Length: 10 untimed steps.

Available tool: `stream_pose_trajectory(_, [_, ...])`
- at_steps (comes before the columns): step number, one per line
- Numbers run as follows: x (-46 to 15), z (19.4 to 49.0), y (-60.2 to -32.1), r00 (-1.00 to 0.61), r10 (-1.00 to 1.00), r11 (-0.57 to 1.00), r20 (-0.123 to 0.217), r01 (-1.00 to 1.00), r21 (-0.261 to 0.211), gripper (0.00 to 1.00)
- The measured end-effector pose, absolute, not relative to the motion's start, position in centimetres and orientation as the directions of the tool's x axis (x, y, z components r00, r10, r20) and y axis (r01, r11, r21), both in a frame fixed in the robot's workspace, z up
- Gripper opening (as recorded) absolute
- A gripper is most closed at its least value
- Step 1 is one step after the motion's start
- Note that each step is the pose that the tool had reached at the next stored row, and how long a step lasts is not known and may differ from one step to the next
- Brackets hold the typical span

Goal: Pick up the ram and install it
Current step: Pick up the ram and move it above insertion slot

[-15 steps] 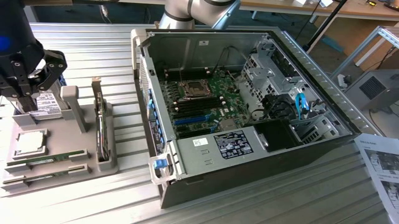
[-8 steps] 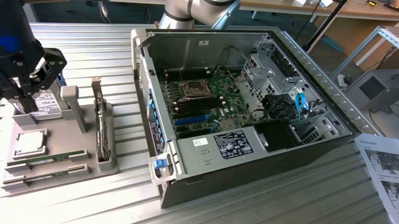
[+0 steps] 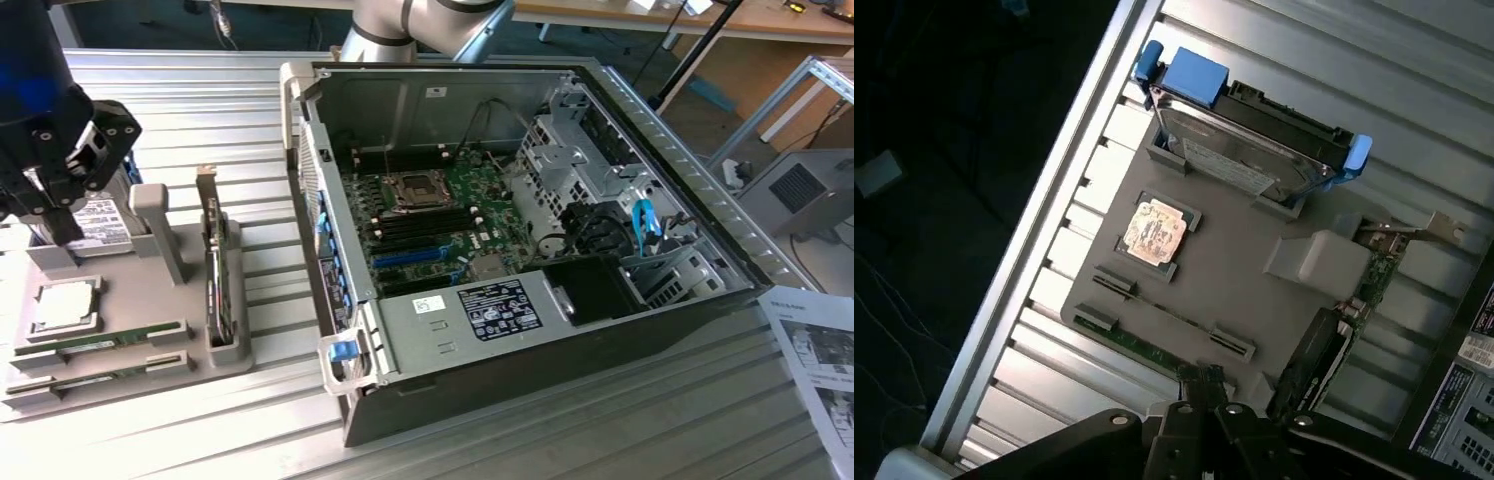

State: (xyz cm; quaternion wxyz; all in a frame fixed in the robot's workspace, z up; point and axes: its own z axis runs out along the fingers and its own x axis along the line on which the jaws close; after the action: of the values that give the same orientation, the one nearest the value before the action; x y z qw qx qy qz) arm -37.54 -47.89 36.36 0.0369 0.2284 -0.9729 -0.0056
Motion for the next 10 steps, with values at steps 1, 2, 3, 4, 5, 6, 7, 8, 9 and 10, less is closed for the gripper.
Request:
stream_pose_trajectory(1, [-37.55, 36.35, -47.89, -0.882, -0.466, 0.885, 0.069, -0.465, 0.028, 0.11])
stream_pose_trajectory(2, [-37.55, 36.33, -47.89, -0.872, -0.485, 0.874, 0.069, -0.485, 0.028, 0.11])
stream_pose_trajectory(3, [-37.54, 36.32, -47.89, -0.864, -0.499, 0.866, 0.069, -0.499, 0.028, 0.11])
stream_pose_trajectory(4, [-37.55, 36.32, -47.89, -0.855, -0.515, 0.857, 0.069, -0.514, 0.028, 0.11])
stream_pose_trajectory(5, [-37.55, 36.31, -47.89, -0.845, -0.530, 0.848, 0.069, -0.530, 0.028, 0.11])
stream_pose_trajectory(6, [-37.55, 36.30, -47.89, -0.835, -0.546, 0.837, 0.069, -0.546, 0.028, 0.11])
stream_pose_trajectory(7, [-37.54, 36.29, -47.89, -0.825, -0.560, 0.828, 0.069, -0.560, 0.028, 0.11])
stream_pose_trajectory(8, [-37.55, 36.28, -47.89, -0.814, -0.576, 0.817, 0.069, -0.576, 0.028, 0.11])
stream_pose_trajectory(9, [-37.54, 36.27, -47.89, -0.805, -0.590, 0.807, 0.069, -0.589, 0.028, 0.11])
stream_pose_trajectory(10, [-37.55, 36.26, -47.89, -0.793, -0.605, 0.796, 0.069, -0.605, 0.028, 0.11])
